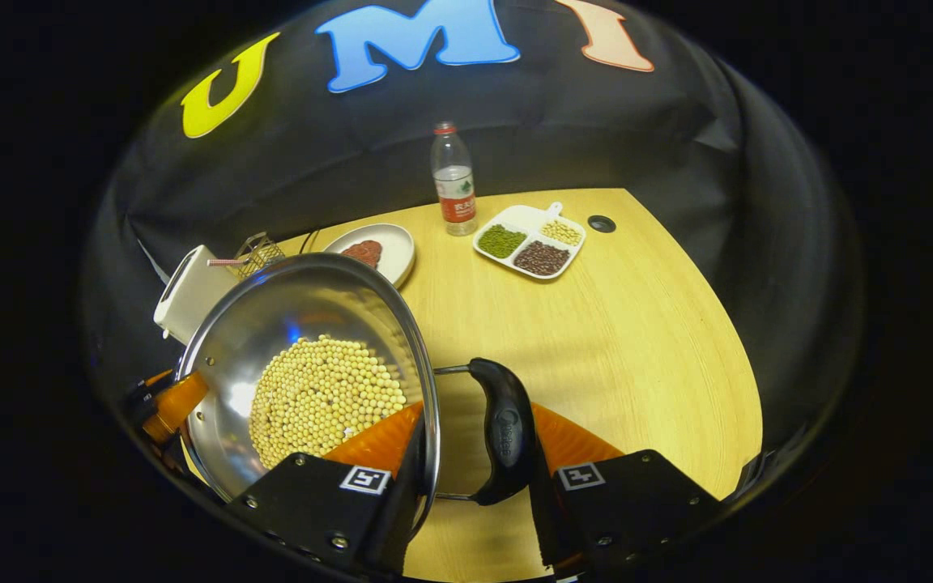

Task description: First push the handle of the pot to place it horizontally, then grasp the pot with both hands and set it on the induction cooktop.

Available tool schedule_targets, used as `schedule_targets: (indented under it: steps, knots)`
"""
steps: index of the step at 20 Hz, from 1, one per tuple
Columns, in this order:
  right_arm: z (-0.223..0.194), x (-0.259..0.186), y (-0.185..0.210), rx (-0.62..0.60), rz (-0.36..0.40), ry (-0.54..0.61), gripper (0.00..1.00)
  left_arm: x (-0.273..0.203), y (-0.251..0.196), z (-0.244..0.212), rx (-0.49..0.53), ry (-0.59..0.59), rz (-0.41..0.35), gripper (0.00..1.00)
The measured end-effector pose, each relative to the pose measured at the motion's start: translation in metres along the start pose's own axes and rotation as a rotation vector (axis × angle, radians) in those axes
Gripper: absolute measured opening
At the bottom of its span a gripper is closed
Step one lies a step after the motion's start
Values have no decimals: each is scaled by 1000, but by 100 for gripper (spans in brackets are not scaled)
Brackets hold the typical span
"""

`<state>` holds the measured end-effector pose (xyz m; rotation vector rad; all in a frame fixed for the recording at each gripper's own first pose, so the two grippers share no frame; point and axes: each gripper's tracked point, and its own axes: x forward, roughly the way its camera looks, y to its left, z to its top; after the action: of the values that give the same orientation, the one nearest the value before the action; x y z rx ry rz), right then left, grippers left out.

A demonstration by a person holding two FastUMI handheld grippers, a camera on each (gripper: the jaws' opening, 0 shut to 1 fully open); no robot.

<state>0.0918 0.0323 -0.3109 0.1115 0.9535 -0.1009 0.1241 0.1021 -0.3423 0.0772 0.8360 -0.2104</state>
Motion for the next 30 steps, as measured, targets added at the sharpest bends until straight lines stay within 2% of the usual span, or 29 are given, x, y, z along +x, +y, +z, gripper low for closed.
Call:
schedule_targets:
  steps: [6, 9, 11, 14, 15, 17, 21, 22, 24, 25, 26, 28, 30]
  knots:
    - [-2, 10, 55, -6, 24, 5, 60, -6, 61, 3, -10, -9, 35, 61]
    - [-1, 16, 80, -14, 29, 10, 60, -6, 87, 3, -19, -7, 49, 67]
    - [-1, 19, 95, -20, 31, 13, 60, -5, 103, 2, -22, -6, 59, 61]
    - [-1, 25, 117, -33, 35, 19, 60, -6, 126, 0, -39, 1, 71, 61]
    - [-1, 28, 123, -40, 34, 20, 60, -5, 135, -1, -39, 4, 74, 64]
    - [-1, 32, 135, -46, 35, 26, 60, -3, 146, -4, -43, 9, 79, 61]
    - [-3, 42, 156, -49, 41, 35, 60, 0, 174, -1, -39, 9, 93, 61]
    - [-4, 43, 162, -48, 43, 37, 60, 1, 179, -2, -37, 7, 98, 64]
    - [-5, 47, 171, -42, 46, 42, 60, 3, 188, 0, -39, 8, 104, 64]
    - [-4, 50, 174, -40, 48, 47, 60, 5, 193, 1, -37, 9, 109, 61]
    - [-4, 52, 178, -38, 49, 49, 60, 5, 199, 3, -32, 10, 113, 64]
    - [-3, 56, 185, -32, 53, 55, 60, 7, 204, 3, -25, 9, 119, 64]
    - [-4, 59, 190, -28, 56, 60, 60, 11, 212, 3, -20, 8, 121, 61]
